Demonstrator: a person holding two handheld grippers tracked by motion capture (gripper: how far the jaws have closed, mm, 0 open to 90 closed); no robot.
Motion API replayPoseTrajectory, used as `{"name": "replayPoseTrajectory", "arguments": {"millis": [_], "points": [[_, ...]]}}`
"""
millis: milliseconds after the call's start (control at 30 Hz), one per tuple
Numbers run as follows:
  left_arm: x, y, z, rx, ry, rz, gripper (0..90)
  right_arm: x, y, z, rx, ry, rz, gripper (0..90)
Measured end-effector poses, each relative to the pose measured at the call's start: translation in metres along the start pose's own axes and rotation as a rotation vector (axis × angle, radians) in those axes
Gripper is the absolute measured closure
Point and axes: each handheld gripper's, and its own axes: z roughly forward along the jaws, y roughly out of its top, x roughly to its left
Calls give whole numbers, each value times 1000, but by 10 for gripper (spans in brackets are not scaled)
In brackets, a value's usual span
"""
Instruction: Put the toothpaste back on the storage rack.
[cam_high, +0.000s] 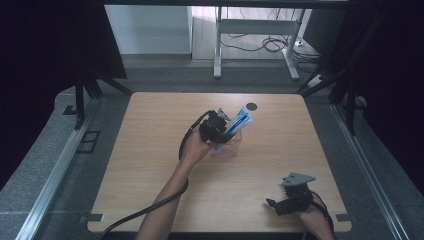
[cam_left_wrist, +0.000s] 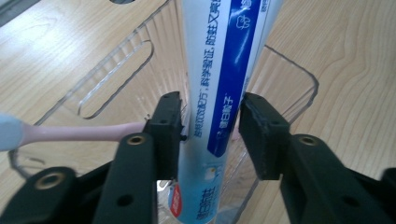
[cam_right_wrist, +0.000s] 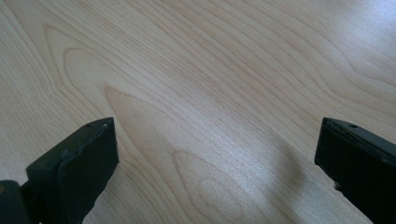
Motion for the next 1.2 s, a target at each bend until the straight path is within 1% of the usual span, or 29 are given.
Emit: {"name": "replayPoseTrajectory", "arguments": {"millis": [33, 67, 100, 167, 200, 233, 267, 300, 333, 400, 433, 467, 567, 633, 667, 700, 767, 800, 867, 900, 1100, 1200], "points": [[1, -1, -1, -8, -3, -10, 548, 0, 0, 0, 1, 2, 0, 0], [2, -1, -2, -13, -6, -7, 507, 0, 0, 0, 0, 3, 1, 0], [2, -1, -4, -25, -6, -13, 492, 0, 0, 0, -2, 3, 1, 0], [3, -1, -5, -30, -7, -10, 445, 0, 0, 0, -5, 3, 3, 0], [2, -1, -6, -33, -6, -9, 445, 0, 0, 0, -5, 3, 3, 0], [2, -1, -7, -34, -6, -10, 411, 0, 0, 1, -6, 7, 4, 0], [2, -1, -7, -35, -8, -11, 411, 0, 0, 1, -6, 7, 4, 0], [2, -1, -8, -37, -8, -6, 377, 1, 0, 1, -7, 7, 5, 0], [2, -1, -8, -40, -9, -8, 377, 1, 0, 1, -7, 7, 5, 0], [2, -1, -9, -44, -13, -9, 348, 0, 0, 1, -7, 9, 6, 0], [3, -1, -10, -46, -13, 0, 302, 0, 0, 1, -9, 9, 9, 0], [2, -1, -10, -56, -16, -7, 277, 0, 0, 1, -9, 9, 9, 0], [0, 0, -12, -51, -16, -3, 222, 0, -1, 1, -9, 11, 13, 0], [0, 0, -13, -51, -17, -5, 203, 0, -1, 1, -10, 12, 15, 0], [1, 0, -14, -55, -27, -4, 193, 0, -1, 1, -10, 15, 17, 0], [1, 0, -15, -60, -41, -15, 193, 0, -1, 1, -10, 15, 17, 0], [1, 0, -17, -67, -53, -25, 161, -1, -1, 1, -13, 24, 23, 0], [1, 0, -18, -67, -58, -20, 147, -1, -1, 1, -16, 25, 29, 0], [0, 0, -21, -74, -57, -24, 140, -2, -2, 2, -14, 38, 41, 0], [0, 0, -22, -67, -57, -15, 140, -2, -2, 2, -14, 38, 41, 0], [-4, 1, -27, -68, -61, -7, 134, -3, -2, 2, -21, 38, 58, 0], [-7, 1, -29, -67, -50, 10, 132, -3, -2, 2, -21, 37, 58, 0]]}}
